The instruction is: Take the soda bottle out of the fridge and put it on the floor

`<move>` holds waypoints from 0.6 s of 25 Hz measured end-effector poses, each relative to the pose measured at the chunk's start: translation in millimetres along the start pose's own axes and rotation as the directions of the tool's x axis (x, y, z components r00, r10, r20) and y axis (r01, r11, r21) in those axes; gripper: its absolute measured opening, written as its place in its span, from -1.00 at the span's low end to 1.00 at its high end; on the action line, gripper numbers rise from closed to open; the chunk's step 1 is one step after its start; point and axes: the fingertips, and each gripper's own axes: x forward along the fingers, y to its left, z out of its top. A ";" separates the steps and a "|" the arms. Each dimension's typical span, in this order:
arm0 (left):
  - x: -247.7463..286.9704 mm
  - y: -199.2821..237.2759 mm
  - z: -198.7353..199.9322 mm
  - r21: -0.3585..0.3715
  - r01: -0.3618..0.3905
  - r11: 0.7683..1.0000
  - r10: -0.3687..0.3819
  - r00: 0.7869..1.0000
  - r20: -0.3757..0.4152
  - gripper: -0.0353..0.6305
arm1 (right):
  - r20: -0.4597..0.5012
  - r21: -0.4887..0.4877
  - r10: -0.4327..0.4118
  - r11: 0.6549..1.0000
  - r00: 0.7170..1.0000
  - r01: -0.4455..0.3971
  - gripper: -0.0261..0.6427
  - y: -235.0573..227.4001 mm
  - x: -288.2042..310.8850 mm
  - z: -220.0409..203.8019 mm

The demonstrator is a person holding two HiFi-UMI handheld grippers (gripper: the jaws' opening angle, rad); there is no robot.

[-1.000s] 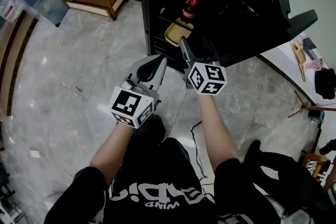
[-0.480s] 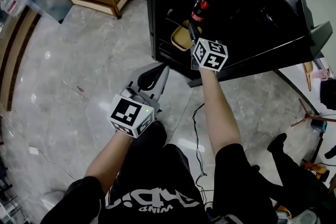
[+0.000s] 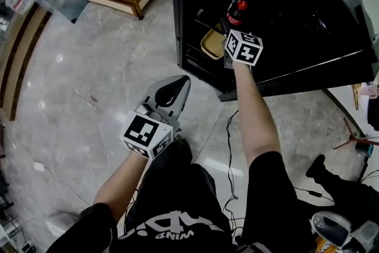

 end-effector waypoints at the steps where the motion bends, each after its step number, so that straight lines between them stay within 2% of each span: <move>1: -1.0 -0.1 -1.8 -0.001 0.000 1.000 0.000 1.000 -0.002 -0.88 | 0.002 -0.002 0.002 1.000 1.000 -0.002 0.08 -0.7 2.1 0.4; 9: -9.3 4.2 -15.5 -0.014 -0.022 1.000 0.022 1.000 -0.021 -0.88 | -0.001 -0.069 0.007 0.998 1.000 -0.007 0.02 -4.1 5.2 6.2; 15: -15.5 -2.1 -20.5 -0.017 -0.021 1.000 0.020 0.999 -0.033 -0.88 | 0.005 -0.110 0.001 0.994 1.000 0.000 0.01 5.8 -16.3 6.0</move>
